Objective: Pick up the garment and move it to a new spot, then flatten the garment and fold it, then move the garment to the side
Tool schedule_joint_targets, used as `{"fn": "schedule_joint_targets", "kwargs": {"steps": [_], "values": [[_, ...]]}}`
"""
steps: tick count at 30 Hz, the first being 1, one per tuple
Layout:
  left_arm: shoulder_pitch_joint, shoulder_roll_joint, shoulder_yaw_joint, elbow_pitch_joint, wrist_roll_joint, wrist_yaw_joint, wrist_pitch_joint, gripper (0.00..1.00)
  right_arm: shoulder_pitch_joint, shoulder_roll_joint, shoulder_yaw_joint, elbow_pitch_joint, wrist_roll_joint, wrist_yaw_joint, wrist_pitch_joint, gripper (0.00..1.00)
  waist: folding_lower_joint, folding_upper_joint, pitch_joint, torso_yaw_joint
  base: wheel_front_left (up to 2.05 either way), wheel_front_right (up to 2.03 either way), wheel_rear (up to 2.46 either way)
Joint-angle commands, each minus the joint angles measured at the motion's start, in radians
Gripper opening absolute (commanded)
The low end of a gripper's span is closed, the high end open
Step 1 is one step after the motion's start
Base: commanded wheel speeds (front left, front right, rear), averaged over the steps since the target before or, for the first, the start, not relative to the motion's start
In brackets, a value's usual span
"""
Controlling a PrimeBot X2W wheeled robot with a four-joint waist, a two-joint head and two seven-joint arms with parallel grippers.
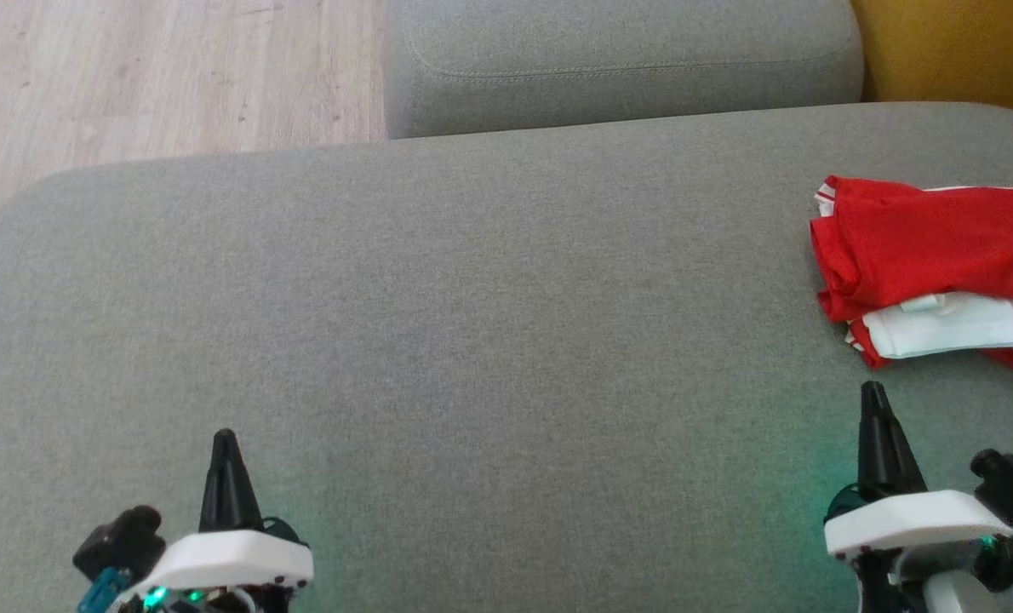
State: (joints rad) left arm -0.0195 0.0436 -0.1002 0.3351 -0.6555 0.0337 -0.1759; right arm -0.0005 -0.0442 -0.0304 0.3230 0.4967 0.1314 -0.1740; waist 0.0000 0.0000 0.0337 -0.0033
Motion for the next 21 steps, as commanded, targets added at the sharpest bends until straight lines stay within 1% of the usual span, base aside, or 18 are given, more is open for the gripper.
{"fn": "schedule_joint_targets", "kwargs": {"steps": [1,21], "values": [[-0.047,0.002,0.018,-0.036,-0.021,-0.009,0.004,0.00,-0.049,-0.003,-0.002,-0.037,0.028,0.000,0.008,0.00,0.0000,0.0000,0.000,0.000,0.00,0.00,0.00],[-0.056,0.003,0.059,-0.047,-0.213,-0.041,0.063,0.00,-0.061,-0.004,-0.019,-0.045,0.252,0.000,0.066,0.00,0.0000,0.0000,-0.007,0.001,0.00,0.00,0.00]]}}
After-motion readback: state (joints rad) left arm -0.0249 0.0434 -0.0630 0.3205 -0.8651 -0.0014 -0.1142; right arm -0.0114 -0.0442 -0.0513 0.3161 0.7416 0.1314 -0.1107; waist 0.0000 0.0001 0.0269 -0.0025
